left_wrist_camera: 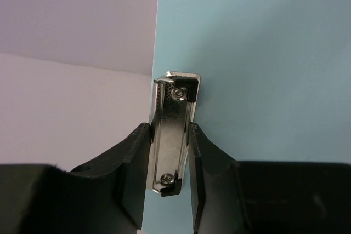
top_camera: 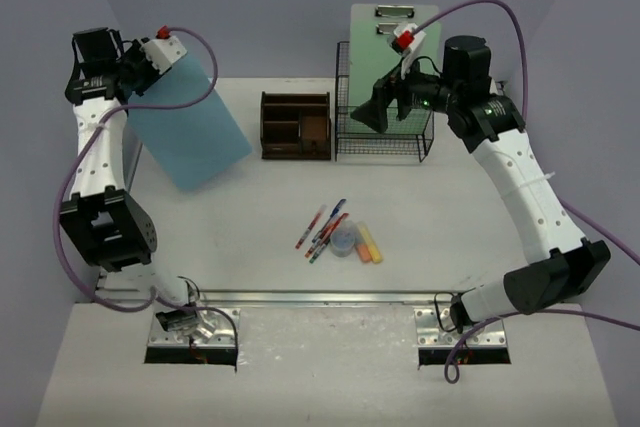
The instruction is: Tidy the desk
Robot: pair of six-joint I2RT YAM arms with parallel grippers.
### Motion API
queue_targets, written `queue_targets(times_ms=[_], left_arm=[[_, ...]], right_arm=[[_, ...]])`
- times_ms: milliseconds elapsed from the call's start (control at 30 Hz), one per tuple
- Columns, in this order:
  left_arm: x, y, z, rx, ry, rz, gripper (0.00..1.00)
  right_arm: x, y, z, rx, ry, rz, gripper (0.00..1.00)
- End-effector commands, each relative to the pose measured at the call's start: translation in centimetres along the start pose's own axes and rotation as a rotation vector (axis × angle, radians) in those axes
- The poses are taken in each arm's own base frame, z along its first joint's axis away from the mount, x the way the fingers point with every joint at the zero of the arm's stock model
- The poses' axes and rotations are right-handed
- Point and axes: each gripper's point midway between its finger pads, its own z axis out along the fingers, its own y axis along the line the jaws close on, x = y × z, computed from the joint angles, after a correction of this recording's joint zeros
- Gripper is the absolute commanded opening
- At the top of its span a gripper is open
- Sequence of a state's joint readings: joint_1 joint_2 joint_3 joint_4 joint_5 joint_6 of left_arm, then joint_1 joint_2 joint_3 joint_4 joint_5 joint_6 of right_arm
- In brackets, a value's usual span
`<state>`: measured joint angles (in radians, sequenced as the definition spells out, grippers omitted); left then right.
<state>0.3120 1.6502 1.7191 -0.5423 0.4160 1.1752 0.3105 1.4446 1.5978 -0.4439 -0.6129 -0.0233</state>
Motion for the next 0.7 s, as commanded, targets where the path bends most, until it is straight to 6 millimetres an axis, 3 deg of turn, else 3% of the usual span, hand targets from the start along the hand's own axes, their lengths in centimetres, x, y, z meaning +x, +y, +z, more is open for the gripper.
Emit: queue_targets(times_ms=[0,200,333,433,667], left_arm=[[-7.7,3.1,-5.9,-0.218,-0.171,0.263,0.0],[-11.8,0.1,-10.5,-0.305,-0.289,0.488,0.0],[-13.9,-1.4,-13.7,-0.348,-0.359,0.631,0.0],[-15.4,-2.6,-16.4,-0.385,-0.405,0.73,0.0],[-16.3,-6.0,-18.8,-0.382,-0.455,0.942,0.0]], right_arm=[[-7.0,-0.1,-0.6,0.047,-0.218,-0.104,0.99],[-12.5,2.2,0.4,-0.047,-0.346,-0.234,0.99],[-14.7,4.1,2.1,-0.086,-0.378,-0.317,0.99],[-15.1,6.0,3.9,-0.13,-0.367,-0.328,0.98],[-14.7,8.9,8.3,-0.166,-0.323,-0.359,0.96]])
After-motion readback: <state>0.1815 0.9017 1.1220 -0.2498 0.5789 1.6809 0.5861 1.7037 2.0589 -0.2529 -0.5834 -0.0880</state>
